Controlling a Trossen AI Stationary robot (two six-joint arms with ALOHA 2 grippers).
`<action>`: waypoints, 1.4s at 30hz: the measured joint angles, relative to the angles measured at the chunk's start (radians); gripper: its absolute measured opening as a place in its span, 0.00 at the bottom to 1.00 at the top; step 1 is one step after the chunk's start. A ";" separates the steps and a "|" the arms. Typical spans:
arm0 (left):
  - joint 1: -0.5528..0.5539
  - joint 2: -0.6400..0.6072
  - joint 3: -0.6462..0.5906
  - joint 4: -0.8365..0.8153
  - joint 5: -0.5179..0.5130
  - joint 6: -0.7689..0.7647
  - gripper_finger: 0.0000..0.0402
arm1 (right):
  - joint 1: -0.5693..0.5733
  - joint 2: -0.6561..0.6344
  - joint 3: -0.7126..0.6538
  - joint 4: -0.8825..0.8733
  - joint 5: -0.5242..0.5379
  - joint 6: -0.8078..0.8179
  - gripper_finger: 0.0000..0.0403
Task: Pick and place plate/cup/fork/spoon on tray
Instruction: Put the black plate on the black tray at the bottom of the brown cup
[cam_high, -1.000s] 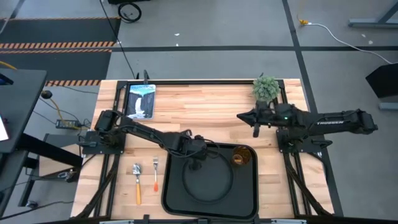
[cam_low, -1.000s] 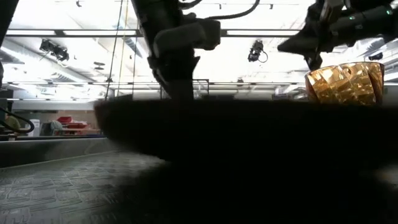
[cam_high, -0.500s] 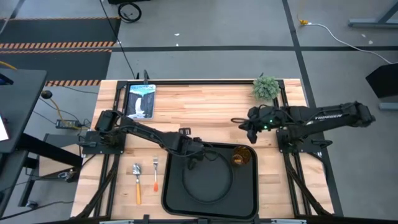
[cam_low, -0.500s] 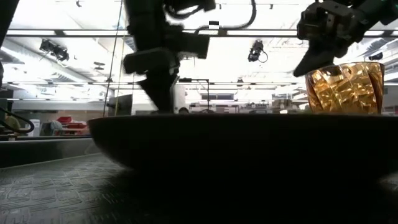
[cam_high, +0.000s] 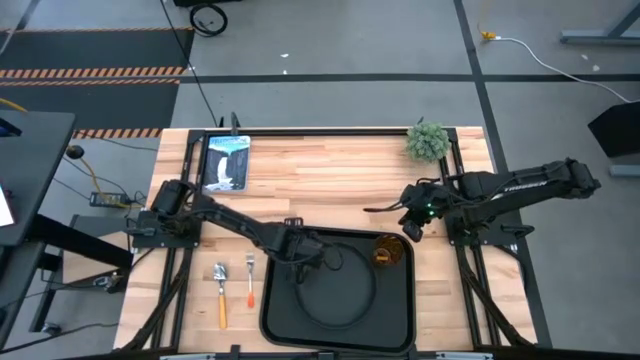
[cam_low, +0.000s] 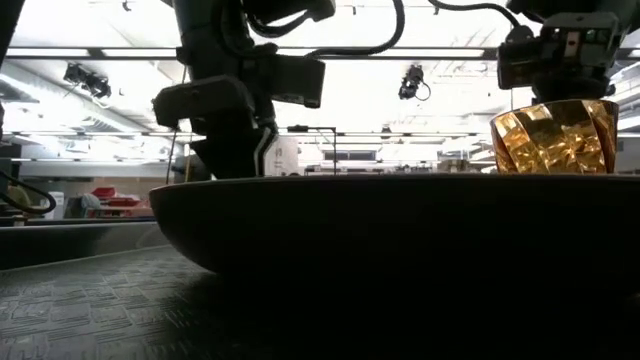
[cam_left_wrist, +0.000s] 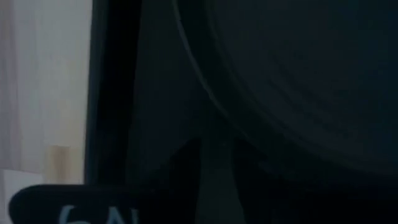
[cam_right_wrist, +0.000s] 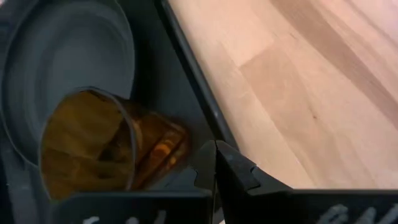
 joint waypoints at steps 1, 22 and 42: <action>-0.003 0.000 0.000 0.003 0.005 -0.008 0.24 | 0.000 -0.004 0.000 0.000 -0.008 0.000 0.04; -0.044 0.009 0.000 0.053 0.152 0.007 0.24 | 0.017 -0.006 0.237 -0.218 0.015 -0.061 0.04; -0.053 -0.012 0.001 0.246 0.144 0.073 0.24 | 0.017 -0.005 0.237 -0.201 0.023 -0.115 0.04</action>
